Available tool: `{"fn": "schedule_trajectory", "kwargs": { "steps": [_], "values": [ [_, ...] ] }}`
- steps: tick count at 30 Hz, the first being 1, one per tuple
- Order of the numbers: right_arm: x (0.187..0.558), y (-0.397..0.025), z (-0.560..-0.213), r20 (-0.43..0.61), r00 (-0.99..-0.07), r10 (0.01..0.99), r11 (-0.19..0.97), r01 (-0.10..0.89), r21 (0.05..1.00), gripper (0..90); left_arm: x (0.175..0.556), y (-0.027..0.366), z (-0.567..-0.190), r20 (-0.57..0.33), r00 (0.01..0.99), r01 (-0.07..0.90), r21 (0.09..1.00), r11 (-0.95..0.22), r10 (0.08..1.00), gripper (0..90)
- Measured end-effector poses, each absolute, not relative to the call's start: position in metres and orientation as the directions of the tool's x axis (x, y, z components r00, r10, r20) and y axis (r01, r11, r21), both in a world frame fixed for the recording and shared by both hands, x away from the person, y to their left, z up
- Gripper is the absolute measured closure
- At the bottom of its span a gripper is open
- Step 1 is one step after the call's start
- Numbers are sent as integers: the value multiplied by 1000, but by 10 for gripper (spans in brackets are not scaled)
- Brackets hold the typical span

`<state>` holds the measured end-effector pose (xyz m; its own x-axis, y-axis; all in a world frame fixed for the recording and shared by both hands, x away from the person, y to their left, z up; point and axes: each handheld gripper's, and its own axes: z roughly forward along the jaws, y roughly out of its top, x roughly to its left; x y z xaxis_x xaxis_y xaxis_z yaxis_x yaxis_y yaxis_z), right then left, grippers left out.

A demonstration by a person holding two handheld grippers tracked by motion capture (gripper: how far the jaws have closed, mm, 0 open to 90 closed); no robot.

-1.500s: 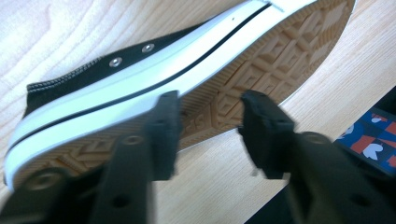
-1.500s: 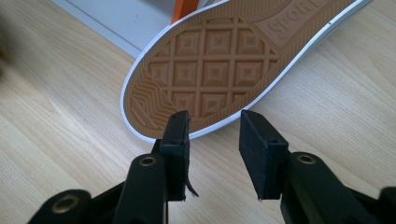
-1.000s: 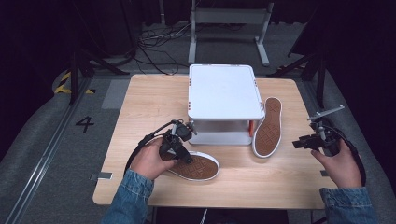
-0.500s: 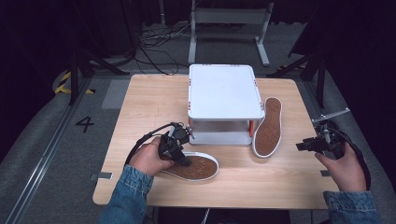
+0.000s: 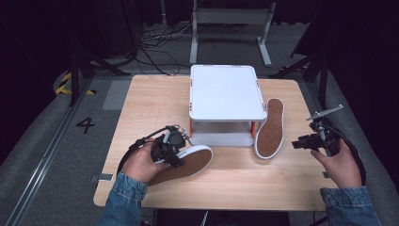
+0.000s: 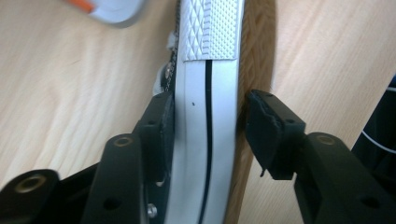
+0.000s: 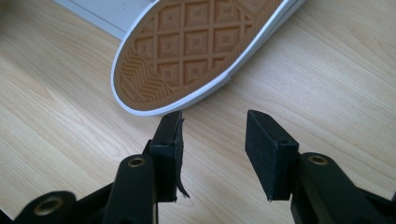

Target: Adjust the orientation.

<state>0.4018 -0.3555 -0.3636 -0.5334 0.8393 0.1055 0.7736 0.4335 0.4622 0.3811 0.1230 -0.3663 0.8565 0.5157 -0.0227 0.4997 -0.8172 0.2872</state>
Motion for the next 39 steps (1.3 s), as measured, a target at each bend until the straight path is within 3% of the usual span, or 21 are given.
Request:
{"fn": "schedule_trajectory", "kwargs": {
  "steps": [4,10,14,19,24,26,34,39],
  "values": [
    [404,-351,-364,106,-541,834,442,771,459,574,384,146,-356,-28,796,576,336,-745,604,546],
    [401,-353,-366,106,-533,840,436,778,453,576,399,183,-348,10,621,725,370,-580,783,549],
    [397,-359,-367,106,-519,848,423,784,454,576,418,193,-356,-28,529,795,367,-484,848,549],
    [393,-363,-369,104,-507,856,414,792,449,576,438,196,-370,-59,471,836,348,-424,880,547],
    [391,-364,-371,104,-502,859,413,798,439,576,449,188,-382,-49,492,827,339,-449,869,541],
    [390,-364,-371,104,-503,858,414,797,439,575,448,187,-381,-11,500,818,335,-468,866,539],
    [393,-360,-369,102,-514,851,422,788,448,569,432,206,-368,-23,460,816,406,-412,888,504],
    [398,-355,-368,103,-527,844,432,781,451,568,424,220,-373,-55,446,851,337,-404,893,556]
  ]
}}
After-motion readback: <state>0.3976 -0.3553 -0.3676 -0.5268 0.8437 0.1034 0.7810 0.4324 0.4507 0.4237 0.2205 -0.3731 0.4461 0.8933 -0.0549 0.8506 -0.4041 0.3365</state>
